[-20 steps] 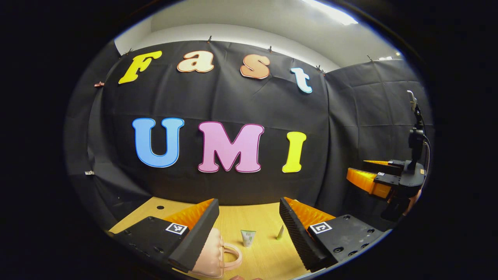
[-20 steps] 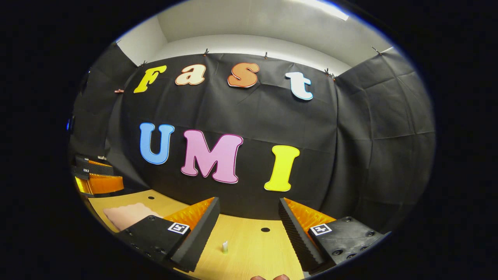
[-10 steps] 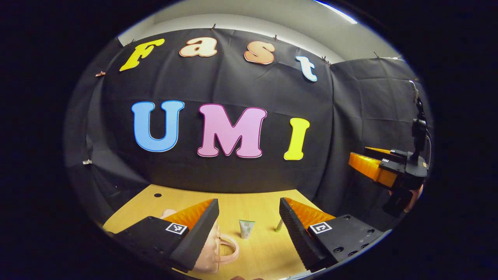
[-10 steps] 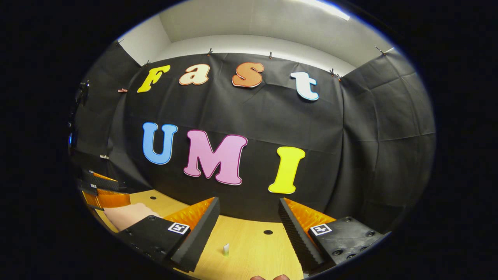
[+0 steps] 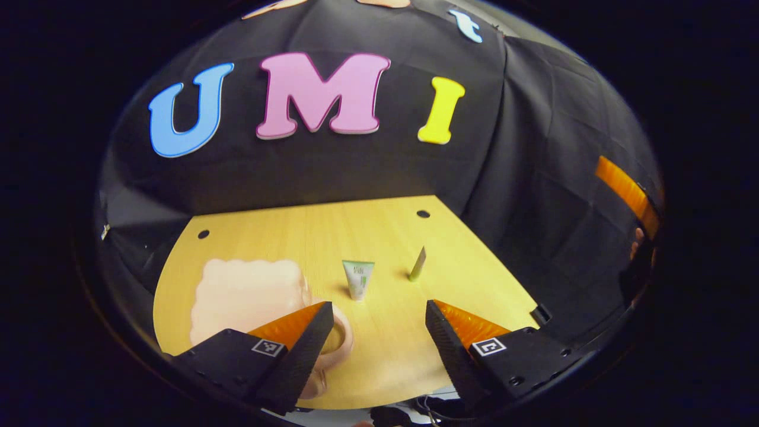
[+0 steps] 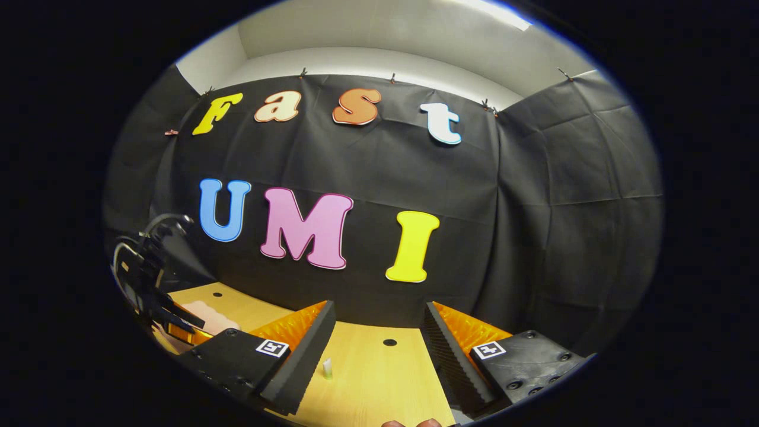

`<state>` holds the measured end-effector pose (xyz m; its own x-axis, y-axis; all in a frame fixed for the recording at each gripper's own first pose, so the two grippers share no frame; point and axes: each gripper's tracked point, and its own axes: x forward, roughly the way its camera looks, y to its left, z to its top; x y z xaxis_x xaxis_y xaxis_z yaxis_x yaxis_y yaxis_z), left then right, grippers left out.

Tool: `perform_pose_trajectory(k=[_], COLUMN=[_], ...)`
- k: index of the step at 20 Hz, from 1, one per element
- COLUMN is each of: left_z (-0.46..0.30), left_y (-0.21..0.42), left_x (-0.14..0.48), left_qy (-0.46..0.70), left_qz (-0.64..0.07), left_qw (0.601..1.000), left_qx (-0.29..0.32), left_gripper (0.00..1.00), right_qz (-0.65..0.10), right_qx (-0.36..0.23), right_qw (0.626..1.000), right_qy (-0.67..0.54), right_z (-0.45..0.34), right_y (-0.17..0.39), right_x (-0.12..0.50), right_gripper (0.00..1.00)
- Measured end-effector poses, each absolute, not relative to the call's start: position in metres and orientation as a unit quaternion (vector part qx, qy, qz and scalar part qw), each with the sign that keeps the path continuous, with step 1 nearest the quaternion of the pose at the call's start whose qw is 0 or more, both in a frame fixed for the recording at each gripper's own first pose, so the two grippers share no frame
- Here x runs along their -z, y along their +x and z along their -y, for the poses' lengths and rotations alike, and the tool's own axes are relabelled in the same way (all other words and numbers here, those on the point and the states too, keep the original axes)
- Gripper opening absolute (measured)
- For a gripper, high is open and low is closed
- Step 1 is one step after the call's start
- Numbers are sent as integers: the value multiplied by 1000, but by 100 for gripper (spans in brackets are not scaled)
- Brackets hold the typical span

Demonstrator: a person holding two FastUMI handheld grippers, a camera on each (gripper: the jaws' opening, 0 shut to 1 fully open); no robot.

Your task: First open the suitcase, pack the skin care products into it, and then close the suitcase.

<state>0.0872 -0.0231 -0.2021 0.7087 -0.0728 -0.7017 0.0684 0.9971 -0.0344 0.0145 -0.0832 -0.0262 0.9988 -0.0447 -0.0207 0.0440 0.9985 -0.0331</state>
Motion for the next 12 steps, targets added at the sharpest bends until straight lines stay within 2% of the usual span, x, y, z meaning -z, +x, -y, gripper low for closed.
perform_pose_trajectory(k=[3, 6, 12], left_z=[14, 14, -1], left_y=[91, 101, 119], left_x=[254, 293, 349], left_qy=[-2, 5, -26], left_qz=[-468, -513, -578], left_qw=[884, 858, 815], left_qx=[17, 15, -31], left_gripper=[98, 98, 98], right_qz=[-27, -39, -56], right_qx=[47, 70, 110], right_qw=[998, 997, 992], right_qy=[-11, -16, -11], right_z=[100, 117, 141], right_y=[-2, -16, -39], right_x=[33, 40, 46], right_gripper=[96, 96, 96])
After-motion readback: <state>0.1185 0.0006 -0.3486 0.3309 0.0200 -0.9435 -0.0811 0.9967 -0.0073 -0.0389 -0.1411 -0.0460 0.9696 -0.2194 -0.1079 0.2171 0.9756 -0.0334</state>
